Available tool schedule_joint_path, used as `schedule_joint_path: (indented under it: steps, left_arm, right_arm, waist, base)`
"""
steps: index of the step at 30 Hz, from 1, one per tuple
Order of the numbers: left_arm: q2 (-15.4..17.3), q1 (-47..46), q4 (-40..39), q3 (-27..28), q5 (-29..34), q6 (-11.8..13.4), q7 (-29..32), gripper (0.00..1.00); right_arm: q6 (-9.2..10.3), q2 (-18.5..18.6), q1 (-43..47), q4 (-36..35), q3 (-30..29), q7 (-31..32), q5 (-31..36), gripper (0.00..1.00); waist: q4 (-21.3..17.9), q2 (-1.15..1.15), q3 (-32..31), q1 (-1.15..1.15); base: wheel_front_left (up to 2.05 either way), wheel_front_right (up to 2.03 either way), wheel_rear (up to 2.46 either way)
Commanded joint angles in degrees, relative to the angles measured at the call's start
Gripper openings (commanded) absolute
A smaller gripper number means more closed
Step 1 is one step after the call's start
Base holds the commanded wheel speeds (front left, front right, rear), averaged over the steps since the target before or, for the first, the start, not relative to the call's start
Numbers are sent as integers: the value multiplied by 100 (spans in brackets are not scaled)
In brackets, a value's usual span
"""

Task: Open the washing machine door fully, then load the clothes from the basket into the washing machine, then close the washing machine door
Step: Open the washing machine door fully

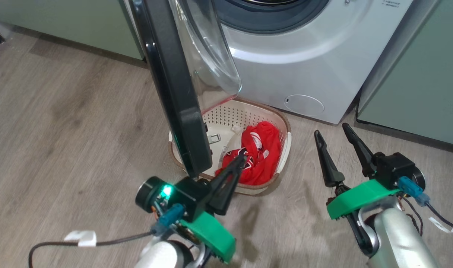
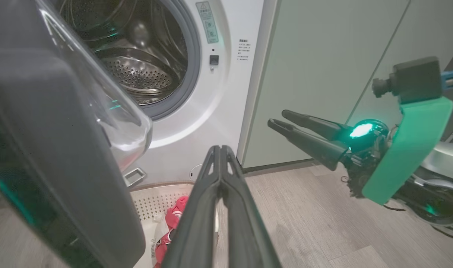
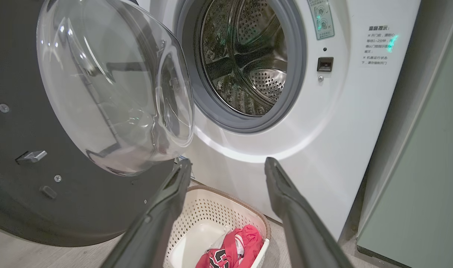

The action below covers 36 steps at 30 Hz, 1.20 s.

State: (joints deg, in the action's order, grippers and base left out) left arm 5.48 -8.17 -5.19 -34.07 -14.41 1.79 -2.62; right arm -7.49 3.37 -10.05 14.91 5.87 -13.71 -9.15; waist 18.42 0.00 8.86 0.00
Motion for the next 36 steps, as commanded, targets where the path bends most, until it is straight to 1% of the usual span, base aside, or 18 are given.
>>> schedule_joint_path:
  steps: [1, 7, 20, 28, 36]
  left_arm:
    - [32, -240, -157, 238, -33, 34, -63, 0]
    - [71, -299, 53, 443, -107, 155, -99, 0]
    - [89, -366, 412, 723, -312, 287, -290, 0]
    - [95, -252, 405, 895, -450, 432, -393, 0]
    - [165, 85, 261, 1092, -584, 647, -436, 0]
  right_arm:
    - [0, -49, -183, -155, 148, -66, -1, 100]
    - [0, -49, -184, -158, 155, -57, -1, 100]
    - [0, -49, -203, -157, 108, -24, 7, 100]
    - [0, -49, -191, -143, 56, -19, 18, 100]
    - [0, -49, -141, -138, 33, 3, 23, 100]
  waist:
    - [1, 0, -2, 0]
    - [6, 0, 0, 0]
    - [98, 0, 9, 0]
    - [272, 0, -13, 0]
    - [518, 0, -106, 0]
  base:
    - [0, 0, 0]
    - [0, 0, 0]
    - [0, 0, 0]
    - [0, 0, 0]
    - [0, 0, 0]
